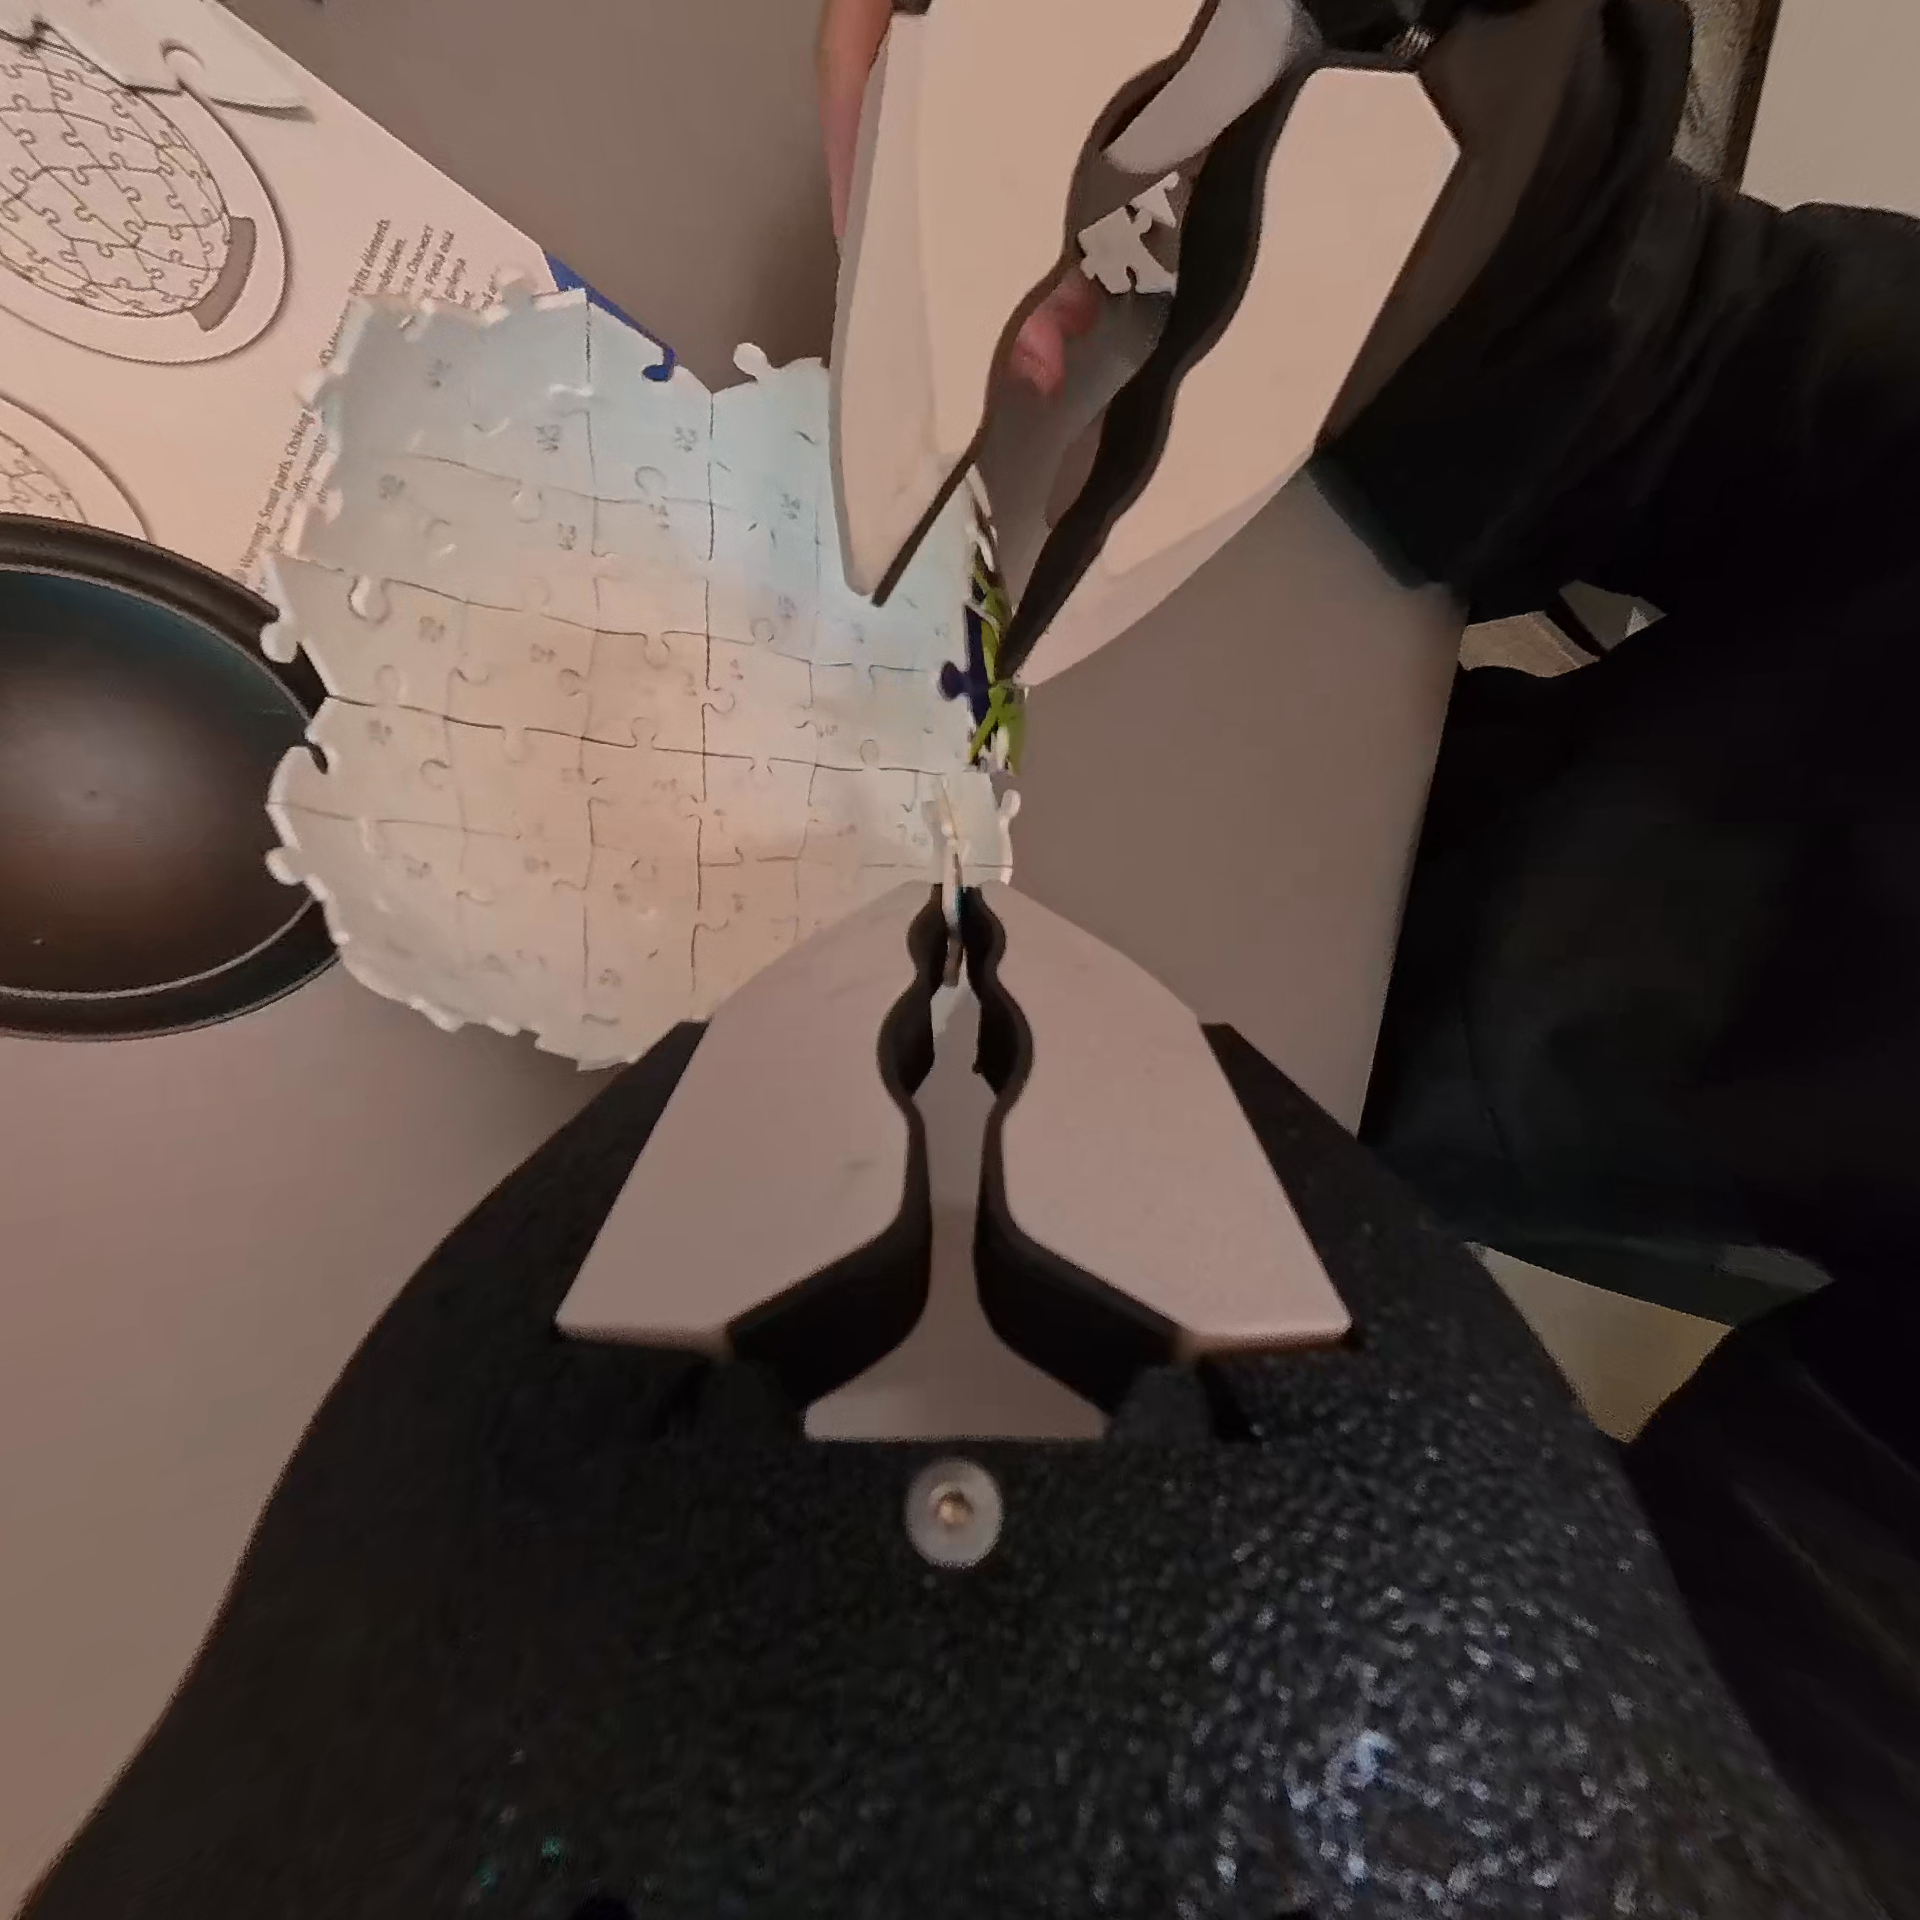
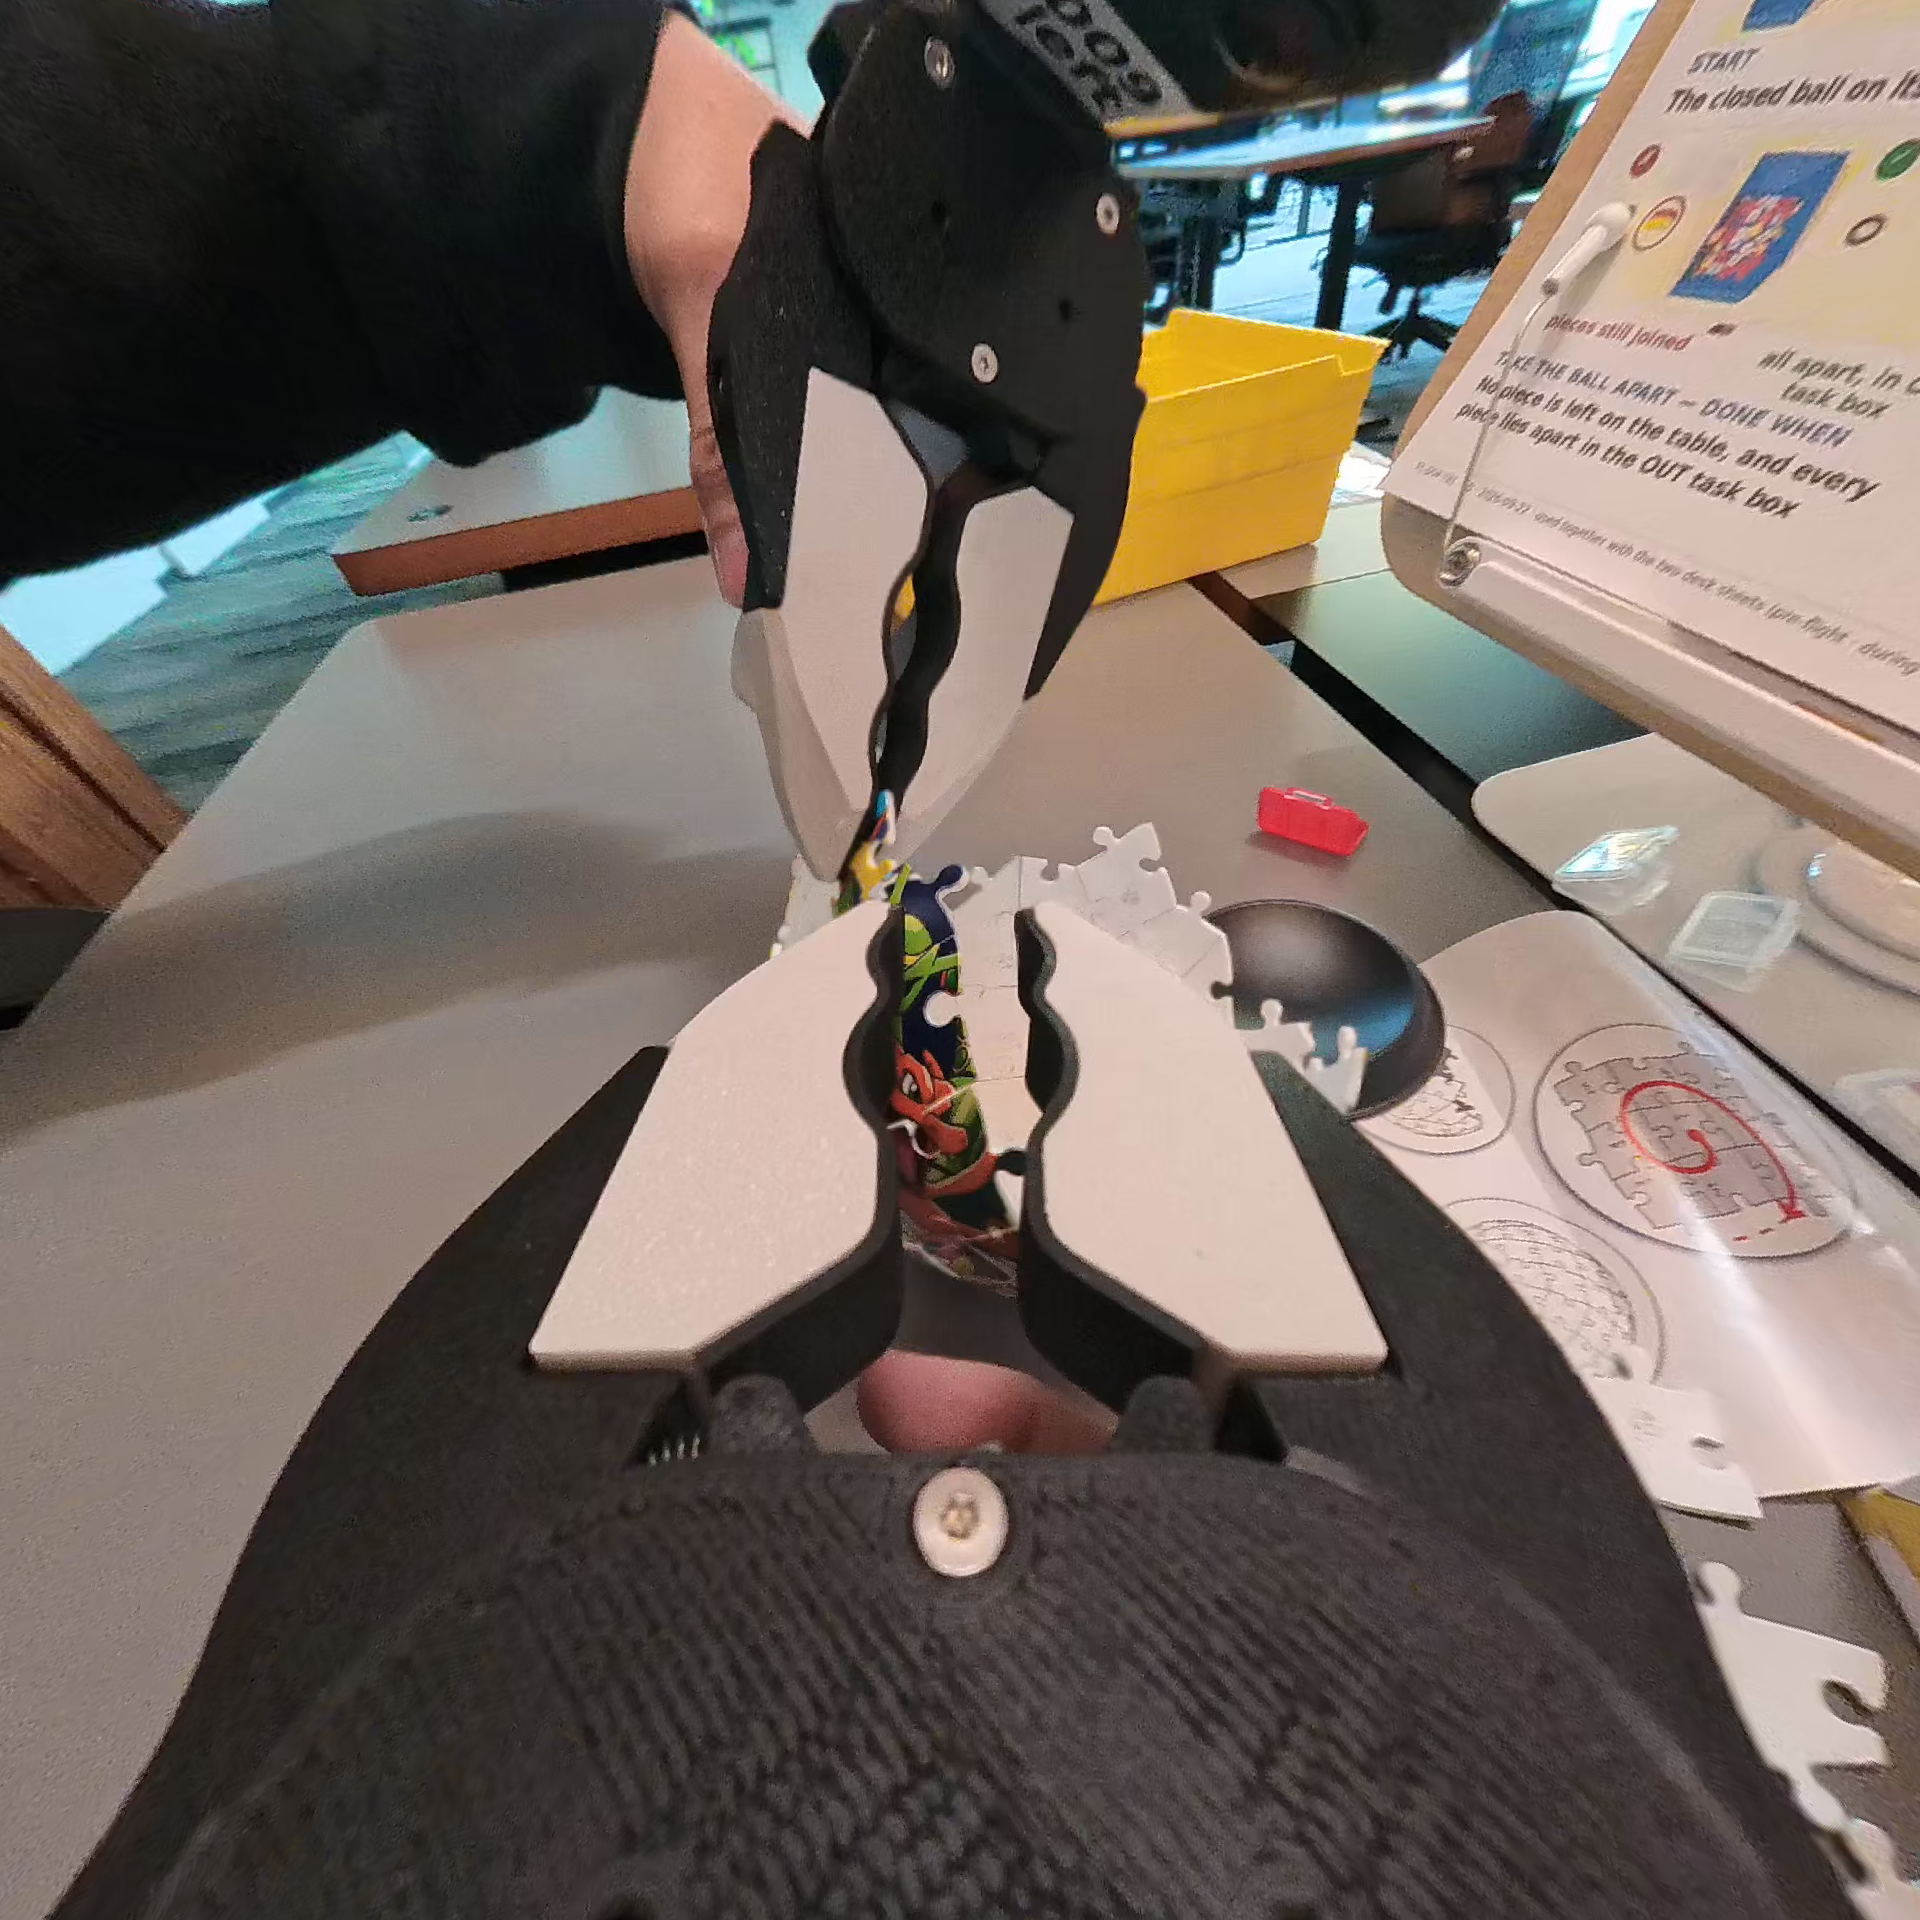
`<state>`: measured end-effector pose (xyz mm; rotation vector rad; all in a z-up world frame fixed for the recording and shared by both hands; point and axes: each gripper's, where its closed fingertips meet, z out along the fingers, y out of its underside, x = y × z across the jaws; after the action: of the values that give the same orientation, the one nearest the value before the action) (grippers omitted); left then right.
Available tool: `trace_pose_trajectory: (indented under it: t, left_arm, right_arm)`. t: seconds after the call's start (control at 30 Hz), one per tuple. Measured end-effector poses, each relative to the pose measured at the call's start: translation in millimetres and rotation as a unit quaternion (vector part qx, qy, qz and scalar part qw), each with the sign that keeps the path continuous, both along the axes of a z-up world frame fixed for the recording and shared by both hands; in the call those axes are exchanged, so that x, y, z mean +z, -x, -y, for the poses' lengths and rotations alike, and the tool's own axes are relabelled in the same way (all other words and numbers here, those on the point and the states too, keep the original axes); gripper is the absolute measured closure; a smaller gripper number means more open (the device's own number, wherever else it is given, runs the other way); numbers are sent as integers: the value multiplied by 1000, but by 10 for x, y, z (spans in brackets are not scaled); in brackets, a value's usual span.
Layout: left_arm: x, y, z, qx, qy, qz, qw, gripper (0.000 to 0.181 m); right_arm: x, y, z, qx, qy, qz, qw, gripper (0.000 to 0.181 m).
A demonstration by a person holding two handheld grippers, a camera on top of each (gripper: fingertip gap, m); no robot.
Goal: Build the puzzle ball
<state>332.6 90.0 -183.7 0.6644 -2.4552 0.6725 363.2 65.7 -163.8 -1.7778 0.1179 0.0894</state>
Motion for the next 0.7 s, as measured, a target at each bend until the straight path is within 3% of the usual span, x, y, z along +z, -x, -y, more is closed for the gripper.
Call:
trace_pose_trajectory:
  t: [0.03, 0.27, 0.7]
  left_arm:
    - [14, 0, -7, 0, -2, 4, 1000, 179]
    - [78, 56, -45, -11, -4, 15, 1000, 179]
    - [107, 184, -50, -11, 12, -14, 1000, 179]
  right_arm:
    - [-3, 19, 1, 7, 0, -8, 1000, 162]
    - [14, 117, 23, 48, -18, -68, 996, 178]
    - [24, 76, 47, 42, -30, -77, 996, 175]
